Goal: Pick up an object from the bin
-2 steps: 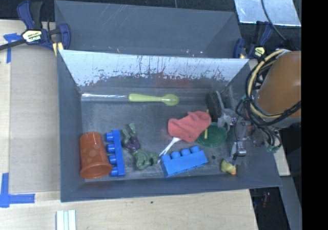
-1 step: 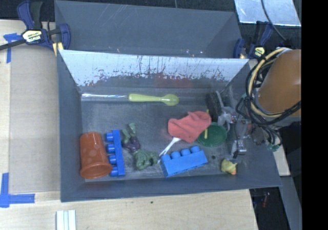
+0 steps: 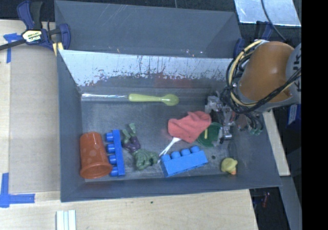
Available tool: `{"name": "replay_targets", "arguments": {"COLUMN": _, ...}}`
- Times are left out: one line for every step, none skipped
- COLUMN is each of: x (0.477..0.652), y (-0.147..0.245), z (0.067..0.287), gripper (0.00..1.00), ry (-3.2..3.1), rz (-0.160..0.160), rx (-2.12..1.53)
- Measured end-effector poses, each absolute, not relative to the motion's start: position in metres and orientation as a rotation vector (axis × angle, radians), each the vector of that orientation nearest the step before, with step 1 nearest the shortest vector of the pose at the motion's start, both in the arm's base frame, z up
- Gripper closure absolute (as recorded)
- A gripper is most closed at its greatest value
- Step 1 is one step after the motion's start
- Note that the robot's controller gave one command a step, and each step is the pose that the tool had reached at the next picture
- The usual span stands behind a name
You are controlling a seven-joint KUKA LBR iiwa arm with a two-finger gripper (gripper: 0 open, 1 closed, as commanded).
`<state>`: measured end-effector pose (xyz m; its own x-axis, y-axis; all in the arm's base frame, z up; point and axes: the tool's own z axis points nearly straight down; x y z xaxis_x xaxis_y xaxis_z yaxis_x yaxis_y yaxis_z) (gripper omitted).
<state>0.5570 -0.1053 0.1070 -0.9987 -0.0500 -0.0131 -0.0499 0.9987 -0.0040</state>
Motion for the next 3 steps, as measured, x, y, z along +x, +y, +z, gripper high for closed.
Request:
{"name": "replay_targets", "arguments": {"x": 0.6, "y": -0.057, "z": 0.088, "gripper": 0.0, "ry": 3.123, "rz": -0.004, "rx": -0.117}}
{"name": "replay_targets", "arguments": {"x": 0.601, "y": -0.051, "z": 0.072, "gripper": 0.0, "ry": 3.133, "rz": -0.008, "rx": 0.05}}
{"name": "replay_targets", "arguments": {"x": 0.614, "y": -0.014, "z": 0.072, "gripper": 1.0, "ry": 3.018, "rz": -0.012, "rx": -0.785}}
